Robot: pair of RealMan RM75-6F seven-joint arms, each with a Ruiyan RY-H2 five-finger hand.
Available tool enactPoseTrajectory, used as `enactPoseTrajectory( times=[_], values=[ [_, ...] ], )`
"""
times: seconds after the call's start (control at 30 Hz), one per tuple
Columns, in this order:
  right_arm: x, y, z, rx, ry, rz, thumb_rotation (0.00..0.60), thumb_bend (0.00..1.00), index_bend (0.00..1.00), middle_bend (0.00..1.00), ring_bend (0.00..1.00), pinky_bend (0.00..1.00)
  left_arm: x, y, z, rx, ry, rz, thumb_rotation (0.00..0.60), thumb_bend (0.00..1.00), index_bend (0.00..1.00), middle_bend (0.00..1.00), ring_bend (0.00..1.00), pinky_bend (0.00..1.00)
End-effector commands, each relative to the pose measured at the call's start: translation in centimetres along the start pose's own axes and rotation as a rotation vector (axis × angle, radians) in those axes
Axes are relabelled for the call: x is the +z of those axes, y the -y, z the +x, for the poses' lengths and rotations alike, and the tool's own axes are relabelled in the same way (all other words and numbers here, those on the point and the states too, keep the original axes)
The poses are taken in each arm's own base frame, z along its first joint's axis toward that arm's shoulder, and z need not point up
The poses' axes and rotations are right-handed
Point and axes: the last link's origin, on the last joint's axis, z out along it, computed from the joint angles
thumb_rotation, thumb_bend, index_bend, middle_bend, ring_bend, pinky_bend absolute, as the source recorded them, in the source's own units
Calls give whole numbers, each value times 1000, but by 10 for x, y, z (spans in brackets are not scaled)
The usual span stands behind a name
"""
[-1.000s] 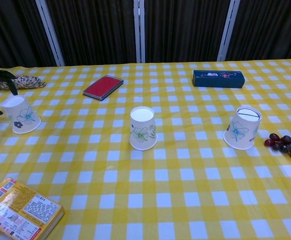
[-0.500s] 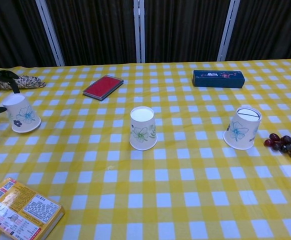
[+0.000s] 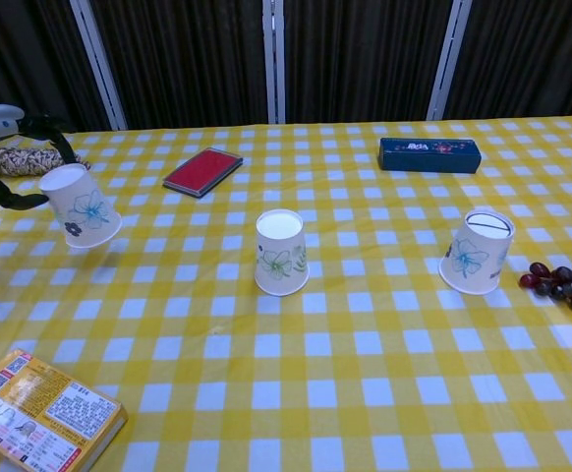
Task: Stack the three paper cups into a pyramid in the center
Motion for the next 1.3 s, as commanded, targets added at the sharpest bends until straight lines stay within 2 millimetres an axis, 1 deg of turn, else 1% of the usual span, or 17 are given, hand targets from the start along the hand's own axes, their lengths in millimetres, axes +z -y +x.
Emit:
enactPoseTrajectory(
  times=[0.03, 0.1, 0.27, 0.43, 0.5, 0.6, 0.77, 0.9, 1.0, 1.17, 1.23, 1.3],
  values=[
    [0, -1, 1, 4, -4, -1, 600, 90, 35, 0, 0, 0, -1, -29, 0, 6, -5, -75, 600, 452, 371, 0, 0, 0],
    [0, -1, 2, 9, -6, -3, 600, 90, 36, 0, 0, 0, 1, -43, -4, 2, 7, -104, 600, 452, 374, 0, 0, 0],
    [1, -6, 5, 34, -7, -17, 600, 91, 36, 0, 0, 0, 16, -92, -20, 5, 37, -174, 600, 452, 377, 0, 0, 0],
    [2, -11, 7, 46, -6, -26, 600, 90, 35, 0, 0, 0, 23, -114, -28, 5, 52, -190, 600, 452, 378, 0, 0, 0],
    [3, -15, 8, 55, -7, -38, 600, 90, 35, 0, 0, 0, 28, -130, -32, 3, 61, -212, 600, 451, 378, 0, 0, 0],
    [4, -18, 9, 65, -7, -47, 600, 90, 36, 0, 0, 0, 33, -141, -37, 7, 68, -218, 600, 451, 378, 0, 0, 0],
    [4, -22, 11, 76, -13, -56, 600, 90, 35, 0, 0, 0, 37, -152, -46, 17, 85, -223, 600, 451, 377, 0, 0, 0],
    [4, -23, 11, 77, -10, -59, 600, 90, 36, 0, 0, 0, 38, -154, -50, 23, 92, -220, 600, 449, 366, 0, 0, 0],
    [4, -23, 11, 75, -10, -60, 600, 90, 36, 0, 0, 0, 38, -155, -53, 31, 97, -219, 600, 441, 332, 0, 0, 0],
    [3, -22, 11, 70, -9, -58, 600, 90, 35, 0, 0, 0, 36, -152, -54, 45, 90, -215, 600, 412, 155, 0, 0, 0],
    [3, -22, 10, 67, -7, -57, 600, 90, 35, 0, 0, 0, 34, -148, -52, 42, 79, -210, 600, 410, 110, 0, 0, 0],
    [3, -22, 9, 60, -2, -60, 600, 90, 35, 0, 0, 0, 28, -139, -47, 21, 52, -196, 600, 410, 73, 0, 0, 0]
  ],
)
